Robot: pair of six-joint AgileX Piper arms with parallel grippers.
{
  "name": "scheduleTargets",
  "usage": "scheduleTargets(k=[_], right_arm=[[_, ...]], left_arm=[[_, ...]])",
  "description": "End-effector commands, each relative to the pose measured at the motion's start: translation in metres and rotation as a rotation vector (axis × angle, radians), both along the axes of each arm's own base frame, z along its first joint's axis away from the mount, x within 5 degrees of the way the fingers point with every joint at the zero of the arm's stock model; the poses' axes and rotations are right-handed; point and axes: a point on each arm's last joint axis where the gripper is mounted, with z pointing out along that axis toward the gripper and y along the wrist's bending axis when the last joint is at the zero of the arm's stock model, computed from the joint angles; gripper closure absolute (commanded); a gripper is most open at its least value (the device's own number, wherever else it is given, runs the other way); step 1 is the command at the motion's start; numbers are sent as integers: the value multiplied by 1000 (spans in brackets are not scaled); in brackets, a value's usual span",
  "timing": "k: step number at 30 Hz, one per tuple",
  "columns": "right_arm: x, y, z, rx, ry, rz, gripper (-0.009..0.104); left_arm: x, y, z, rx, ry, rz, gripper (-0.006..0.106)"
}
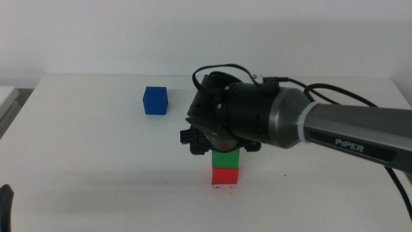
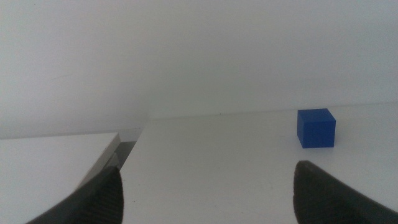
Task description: Stack red cubes first, then green, then blue cubes in a specific spot.
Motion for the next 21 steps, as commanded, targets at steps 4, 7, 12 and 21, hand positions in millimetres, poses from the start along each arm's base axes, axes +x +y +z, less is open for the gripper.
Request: scheduleTargets(k=[4, 7, 12, 21], right_arm=[[-1, 0, -1, -16, 3, 9, 2], [-17, -1, 31, -4, -35, 38, 2], [-61, -29, 122, 13, -174, 142, 2], [-142, -121, 168, 59, -282, 465, 2]], left_arm=[[0, 0, 1, 0, -16, 1, 7], [0, 0, 1, 0, -16, 1, 7], [0, 0, 1, 0, -16, 1, 7], [0, 0, 1, 0, -16, 1, 7]])
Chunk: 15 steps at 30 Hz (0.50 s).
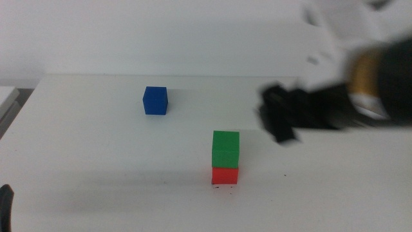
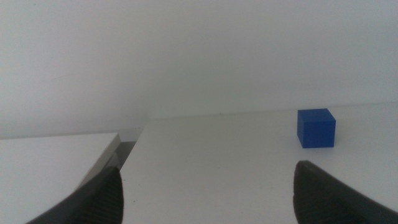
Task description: Stack red cubes first, then green, then blue cubes in a specific spot.
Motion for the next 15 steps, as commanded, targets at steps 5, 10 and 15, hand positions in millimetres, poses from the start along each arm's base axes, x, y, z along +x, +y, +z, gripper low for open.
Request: scheduleTargets(k=[5, 10, 15], right_arm=[[-45, -55, -4, 10, -121, 268, 2], [-68, -83, 5, 72, -183, 349, 2], [-75, -95, 10, 105, -208, 344, 2]], left_arm=[[0, 0, 1, 0, -16, 1, 7], [0, 0, 1, 0, -16, 1, 7], [0, 0, 1, 0, -16, 1, 7]])
